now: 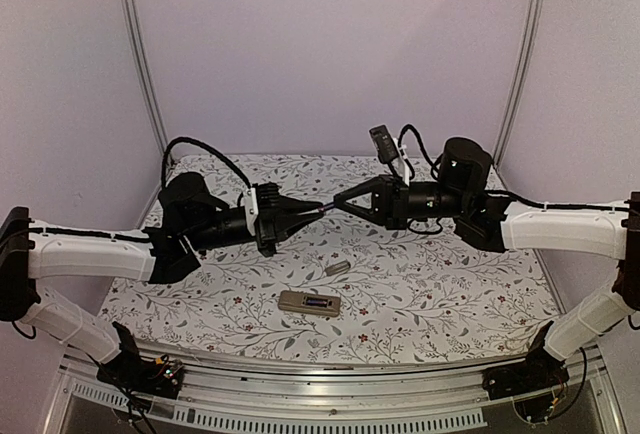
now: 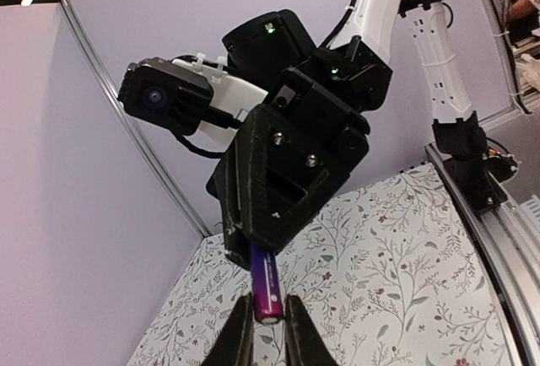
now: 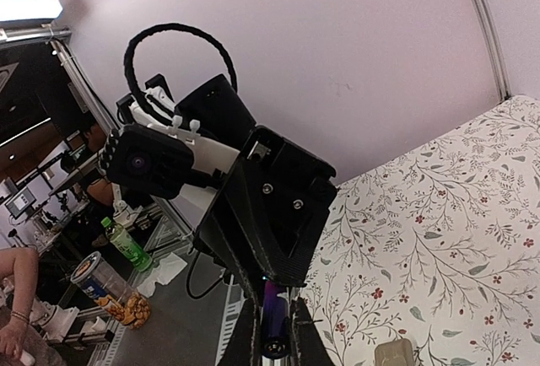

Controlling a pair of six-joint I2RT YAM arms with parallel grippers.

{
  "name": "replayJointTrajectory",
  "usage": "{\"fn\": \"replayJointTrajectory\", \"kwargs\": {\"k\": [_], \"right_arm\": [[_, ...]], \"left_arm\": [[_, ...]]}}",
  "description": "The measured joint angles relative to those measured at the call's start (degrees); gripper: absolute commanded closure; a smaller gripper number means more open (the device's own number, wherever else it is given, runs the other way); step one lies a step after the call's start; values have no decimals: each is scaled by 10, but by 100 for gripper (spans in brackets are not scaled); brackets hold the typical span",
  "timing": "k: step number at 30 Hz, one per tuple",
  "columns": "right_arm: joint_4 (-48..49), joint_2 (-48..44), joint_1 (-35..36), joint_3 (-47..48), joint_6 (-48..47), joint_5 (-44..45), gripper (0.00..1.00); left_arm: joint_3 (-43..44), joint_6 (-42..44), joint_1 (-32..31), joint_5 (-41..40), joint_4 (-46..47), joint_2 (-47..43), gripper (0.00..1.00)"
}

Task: Load the batteries into the remote control
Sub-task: Pass from the right arm to the left

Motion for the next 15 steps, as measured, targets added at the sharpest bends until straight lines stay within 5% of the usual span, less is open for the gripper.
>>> {"fn": "replayJointTrajectory", "kwargs": {"k": [5,7,10,15], "right_arm": [[3,0,0,-2,1,4,97],[3,0,0,-3,1,7,73],[-9,-1,0,-4,-9,13,49],[-150,-17,0,12,-104,36,39]], "left_arm": [[0,-3,-1,-11,0,0,100],[0,-4,-1,-13,0,0,100],[1,-2,-2,-13,-6,0,100],[11,-17,-2,-22,-61,-6,100]]}}
